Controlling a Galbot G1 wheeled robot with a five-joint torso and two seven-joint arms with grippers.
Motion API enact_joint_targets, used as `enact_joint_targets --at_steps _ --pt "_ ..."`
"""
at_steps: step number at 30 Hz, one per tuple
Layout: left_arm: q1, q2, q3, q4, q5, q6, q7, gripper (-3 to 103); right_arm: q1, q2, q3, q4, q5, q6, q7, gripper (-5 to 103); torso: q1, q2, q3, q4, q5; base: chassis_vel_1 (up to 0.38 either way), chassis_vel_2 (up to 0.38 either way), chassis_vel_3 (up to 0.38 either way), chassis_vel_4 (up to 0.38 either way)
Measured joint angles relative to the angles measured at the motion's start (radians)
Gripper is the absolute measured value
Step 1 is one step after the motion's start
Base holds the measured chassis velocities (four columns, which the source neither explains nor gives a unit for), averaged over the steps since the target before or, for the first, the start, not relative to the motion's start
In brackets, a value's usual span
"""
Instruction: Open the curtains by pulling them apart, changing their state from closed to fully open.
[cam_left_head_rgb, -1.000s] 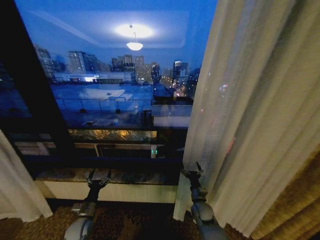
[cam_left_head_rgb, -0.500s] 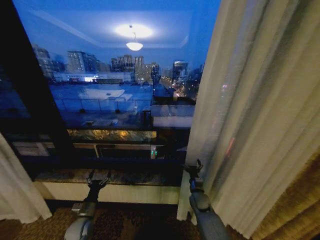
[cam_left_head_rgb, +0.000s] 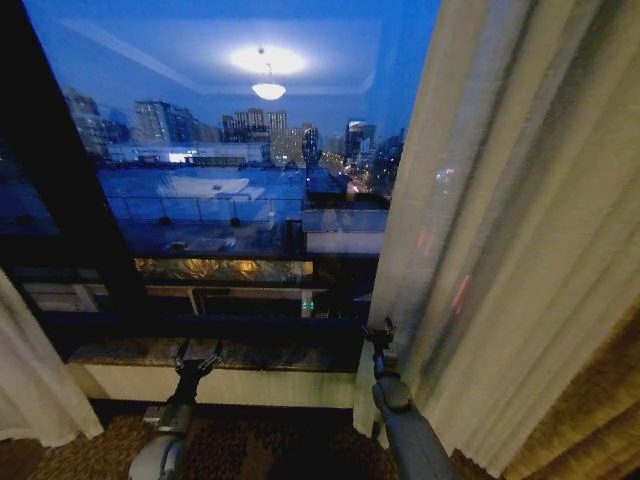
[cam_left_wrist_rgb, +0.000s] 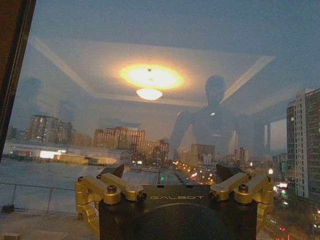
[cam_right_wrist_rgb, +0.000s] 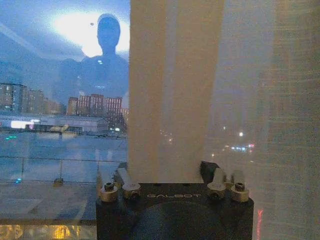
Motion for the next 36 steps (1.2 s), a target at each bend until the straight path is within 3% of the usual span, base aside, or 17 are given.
enact_joint_targets --at_steps 5,6,7,9,12,14,17,19,36 --pt "0.000 0.000 0.000 0.000 0.000 0.000 0.000 100 0.000 -0.006 0.004 0.002 0.009 0.003 -0.001 50 0.000 0.000 0.000 0.0000 -0.0001 0.000 0.000 0.000 0.000" --pt "0.000 0.000 0.000 0.000 0.000 0.000 0.000 100 0.000 -0.006 0.005 0.002 0.010 0.004 -0.001 50 0.000 0.000 0.000 0.0000 -0.0001 0.000 0.000 0.000 0.000" --pt "0.000 0.000 0.000 0.000 0.000 0.000 0.000 100 -0.001 -0.006 0.007 0.002 0.010 0.006 -0.002 38 0.000 0.000 0.000 0.0000 0.0000 0.000 0.000 0.000 0.000" --pt "0.000 0.000 0.000 0.000 0.000 0.000 0.000 100 -0.001 -0.005 0.008 0.002 0.013 0.009 -0.004 38 0.000 0.000 0.000 0.0000 0.0000 0.000 0.000 0.000 0.000" --pt "0.000 0.000 0.000 0.000 0.000 0.000 0.000 100 -0.002 0.000 0.013 0.002 0.015 0.025 -0.010 22 0.000 0.000 0.000 0.0001 0.0000 0.000 0.000 0.000 0.000" --pt "0.000 0.000 0.000 0.000 0.000 0.000 0.000 100 -0.003 0.000 0.014 0.003 0.014 0.026 -0.014 22 0.000 0.000 0.000 0.0001 0.0000 0.000 0.000 0.000 0.000" --pt "0.000 0.000 0.000 0.000 0.000 0.000 0.000 100 -0.006 0.001 0.015 0.004 0.032 0.039 -0.034 7 0.000 0.000 0.000 0.0001 -0.0001 0.000 0.000 0.000 0.000" --pt "0.000 0.000 0.000 0.000 0.000 0.000 0.000 100 -0.007 0.001 0.017 0.004 0.035 0.042 -0.044 3 0.000 0.000 0.000 0.0000 0.0000 0.000 0.000 0.000 0.000" --pt "0.000 0.000 0.000 0.000 0.000 0.000 0.000 100 -0.011 -0.003 0.023 0.001 0.063 0.050 -0.058 0 0.000 0.000 0.000 0.0002 0.0000 -0.056 -0.052 0.054 0.047"
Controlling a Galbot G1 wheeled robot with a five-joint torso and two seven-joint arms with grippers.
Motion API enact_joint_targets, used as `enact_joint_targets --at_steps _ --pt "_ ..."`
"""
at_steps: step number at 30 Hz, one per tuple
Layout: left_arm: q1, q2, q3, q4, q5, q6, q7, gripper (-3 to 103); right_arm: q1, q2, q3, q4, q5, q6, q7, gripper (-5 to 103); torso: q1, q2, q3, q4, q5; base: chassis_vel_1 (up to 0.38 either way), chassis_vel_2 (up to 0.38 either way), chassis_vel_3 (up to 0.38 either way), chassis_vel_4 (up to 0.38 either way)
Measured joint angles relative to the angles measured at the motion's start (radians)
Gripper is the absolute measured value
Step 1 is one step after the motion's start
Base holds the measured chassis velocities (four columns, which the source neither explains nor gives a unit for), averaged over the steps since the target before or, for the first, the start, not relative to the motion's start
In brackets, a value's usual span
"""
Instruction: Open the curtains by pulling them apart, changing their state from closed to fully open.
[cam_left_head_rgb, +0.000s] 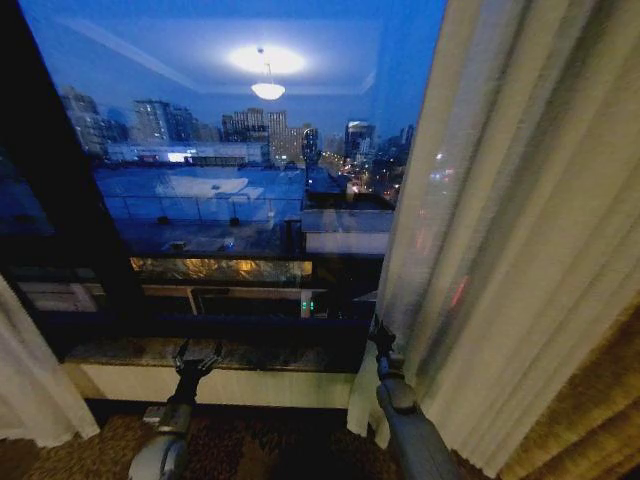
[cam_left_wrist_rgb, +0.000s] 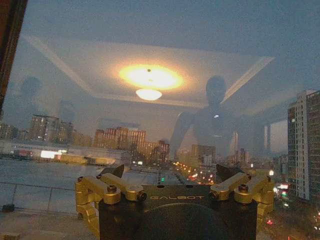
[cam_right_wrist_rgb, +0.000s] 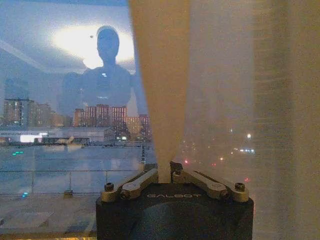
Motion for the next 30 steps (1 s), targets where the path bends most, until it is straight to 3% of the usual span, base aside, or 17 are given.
enact_joint_targets --at_steps 17,30 --pt "0.000 0.000 0.000 0.000 0.000 0.000 0.000 100 0.000 -0.017 0.013 0.003 0.066 0.031 0.015 0 0.000 0.000 0.000 -0.0001 0.0000 -0.293 -0.288 0.289 0.277" --pt "0.000 0.000 0.001 0.000 0.000 0.000 0.001 100 -0.006 -0.017 0.015 0.020 0.004 0.058 0.005 0 0.000 0.000 0.000 -0.0006 0.0006 -0.272 -0.272 0.292 0.272"
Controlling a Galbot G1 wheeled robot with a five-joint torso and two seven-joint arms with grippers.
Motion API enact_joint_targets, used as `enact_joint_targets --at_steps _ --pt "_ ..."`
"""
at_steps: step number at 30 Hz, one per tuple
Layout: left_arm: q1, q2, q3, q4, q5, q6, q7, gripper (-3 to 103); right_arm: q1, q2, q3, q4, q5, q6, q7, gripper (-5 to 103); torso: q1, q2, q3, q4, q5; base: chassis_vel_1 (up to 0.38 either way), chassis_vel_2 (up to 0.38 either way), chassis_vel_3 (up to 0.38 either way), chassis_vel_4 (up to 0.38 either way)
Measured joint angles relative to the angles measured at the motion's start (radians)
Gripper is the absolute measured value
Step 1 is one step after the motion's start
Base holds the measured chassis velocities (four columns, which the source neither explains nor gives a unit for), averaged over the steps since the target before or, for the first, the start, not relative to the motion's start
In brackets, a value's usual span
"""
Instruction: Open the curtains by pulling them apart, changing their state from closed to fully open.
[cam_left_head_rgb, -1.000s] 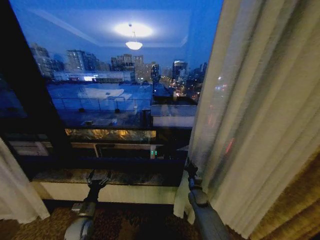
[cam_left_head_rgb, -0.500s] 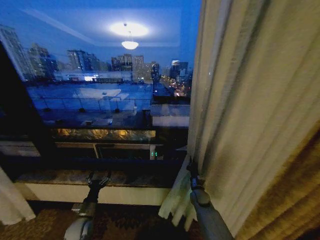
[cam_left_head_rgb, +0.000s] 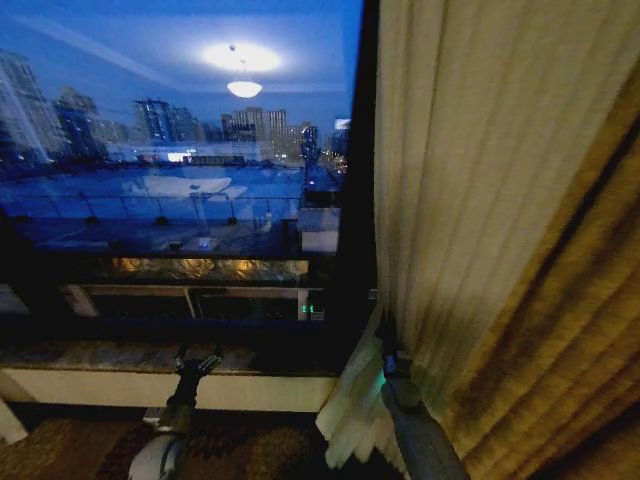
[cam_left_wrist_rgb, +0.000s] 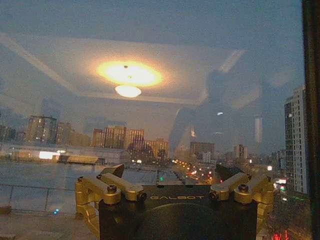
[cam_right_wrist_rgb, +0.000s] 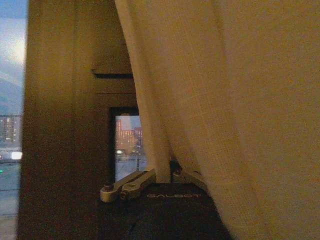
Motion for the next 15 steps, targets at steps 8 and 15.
enact_joint_targets --at_steps 8,15 --pt "0.000 0.001 -0.001 0.000 0.000 0.000 0.000 100 -0.004 -0.020 0.007 -0.015 -0.002 -0.031 0.002 0 0.000 0.000 0.000 0.0011 -0.0014 0.009 -0.005 0.001 -0.004" --pt "0.000 0.000 -0.001 0.000 0.000 0.000 -0.001 100 0.017 -0.088 0.046 -0.075 0.044 -0.034 0.030 0 0.000 0.000 0.000 0.0005 -0.0003 0.035 0.022 -0.017 -0.016"
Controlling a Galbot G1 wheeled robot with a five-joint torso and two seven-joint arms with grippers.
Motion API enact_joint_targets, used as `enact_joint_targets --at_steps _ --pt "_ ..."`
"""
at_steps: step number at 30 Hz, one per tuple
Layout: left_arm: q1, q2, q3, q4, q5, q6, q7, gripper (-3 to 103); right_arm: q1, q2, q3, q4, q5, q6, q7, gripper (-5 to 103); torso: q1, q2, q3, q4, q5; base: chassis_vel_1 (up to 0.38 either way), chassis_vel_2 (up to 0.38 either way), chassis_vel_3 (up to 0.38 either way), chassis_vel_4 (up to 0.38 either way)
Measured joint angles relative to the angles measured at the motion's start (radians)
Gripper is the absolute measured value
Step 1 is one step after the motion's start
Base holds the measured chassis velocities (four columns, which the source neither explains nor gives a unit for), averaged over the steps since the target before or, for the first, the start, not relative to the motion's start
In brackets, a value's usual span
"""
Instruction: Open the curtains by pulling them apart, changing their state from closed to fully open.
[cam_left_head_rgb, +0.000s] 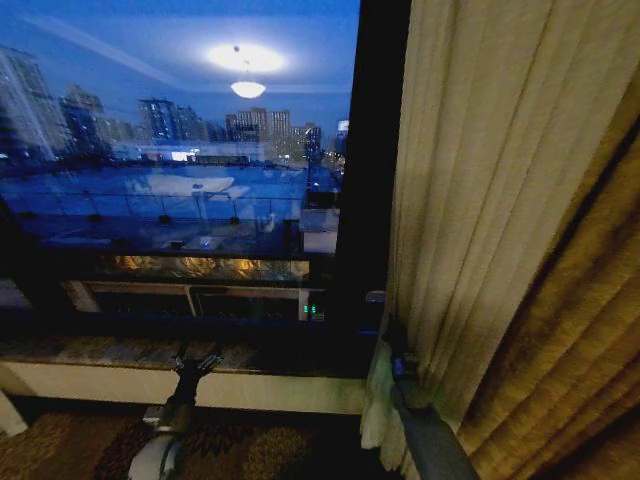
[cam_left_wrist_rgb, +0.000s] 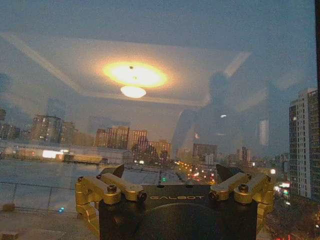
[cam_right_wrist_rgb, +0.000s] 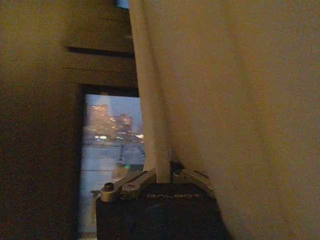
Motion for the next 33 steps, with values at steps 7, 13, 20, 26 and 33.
enact_joint_targets --at_steps 7,13,20,26,33 --pt "0.000 0.000 0.000 0.000 0.000 0.000 0.000 100 0.006 -0.038 0.021 -0.009 0.037 -0.017 0.041 0 0.000 0.000 0.000 -0.0001 -0.0001 0.000 0.000 0.000 0.000" --pt "0.000 0.000 0.000 0.000 0.000 0.000 0.000 100 -0.013 -0.054 0.032 0.014 0.038 -0.056 0.100 0 0.000 0.000 0.000 0.0001 -0.0003 0.000 0.000 0.000 0.000" --pt "0.000 0.000 0.000 0.000 0.000 0.000 0.000 100 -0.088 -0.050 -0.005 0.133 0.047 -0.072 0.034 5 0.000 0.000 0.000 -0.0001 -0.0001 0.000 0.000 0.000 0.000" --pt "0.000 0.000 0.000 0.000 0.000 0.000 0.000 100 -0.156 -0.034 -0.040 0.226 0.031 -0.062 -0.049 27 0.000 0.000 0.000 0.0000 -0.0004 0.000 0.000 0.000 0.000" --pt "0.000 0.000 0.000 0.000 0.000 0.000 0.000 100 -0.223 0.003 -0.084 0.310 0.021 -0.025 -0.066 54 0.000 0.000 0.000 0.0000 -0.0003 0.000 0.000 0.000 0.000"
